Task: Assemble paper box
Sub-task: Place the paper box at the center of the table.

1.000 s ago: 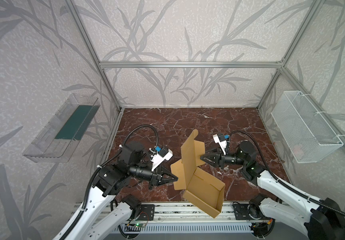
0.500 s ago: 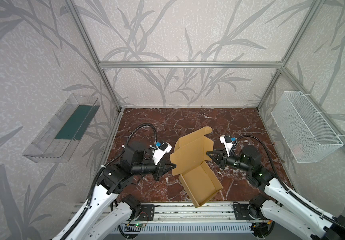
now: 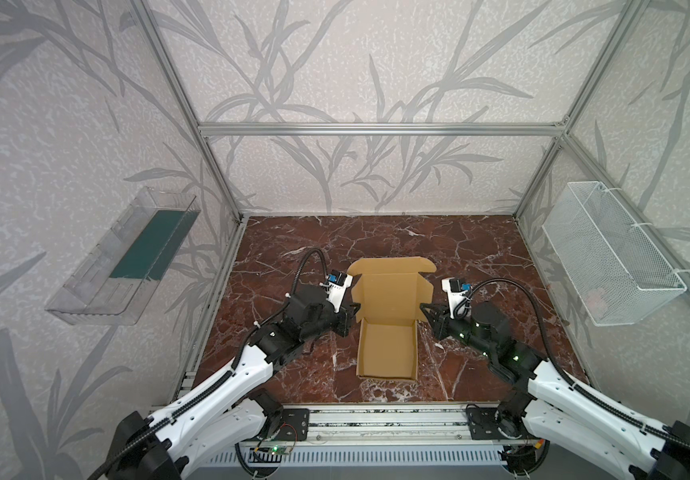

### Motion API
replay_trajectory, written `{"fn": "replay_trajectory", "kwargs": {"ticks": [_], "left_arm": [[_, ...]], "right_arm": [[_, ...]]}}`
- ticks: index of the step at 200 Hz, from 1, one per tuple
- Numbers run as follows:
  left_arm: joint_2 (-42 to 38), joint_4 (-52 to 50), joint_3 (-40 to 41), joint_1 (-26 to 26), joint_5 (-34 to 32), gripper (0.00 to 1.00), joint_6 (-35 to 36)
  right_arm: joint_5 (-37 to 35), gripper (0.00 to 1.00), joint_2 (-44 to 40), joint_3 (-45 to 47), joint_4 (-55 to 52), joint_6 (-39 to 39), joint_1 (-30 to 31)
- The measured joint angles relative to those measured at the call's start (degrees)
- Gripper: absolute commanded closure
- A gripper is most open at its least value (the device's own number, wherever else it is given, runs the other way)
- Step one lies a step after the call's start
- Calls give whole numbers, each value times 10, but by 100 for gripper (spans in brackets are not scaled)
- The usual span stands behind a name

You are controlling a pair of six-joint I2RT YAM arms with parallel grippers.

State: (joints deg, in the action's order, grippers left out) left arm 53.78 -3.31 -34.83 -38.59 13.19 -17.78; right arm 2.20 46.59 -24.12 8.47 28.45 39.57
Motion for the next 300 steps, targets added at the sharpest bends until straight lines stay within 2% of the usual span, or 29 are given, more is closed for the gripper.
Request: {"fn": "replay_trajectory", "kwargs": {"ticks": [75,127,189,246,300], "left_arm": [[45,200,110,-51,-123,100,21],[53,299,165,-77,-203,100,29],[61,386,204,-134,-300,100,54],[86,466,234,-144,-351,100,58],[162,574,242,-146,-398,100,57]], "right_arm": [[-106,90,95,18,64,6,33],[-171,90,140,26,120,-3,86],[-277,89,201,23,150,2,134],[-318,89,247,-3,184,6,141],[-341,89,295,-24,226,-8,149]]}}
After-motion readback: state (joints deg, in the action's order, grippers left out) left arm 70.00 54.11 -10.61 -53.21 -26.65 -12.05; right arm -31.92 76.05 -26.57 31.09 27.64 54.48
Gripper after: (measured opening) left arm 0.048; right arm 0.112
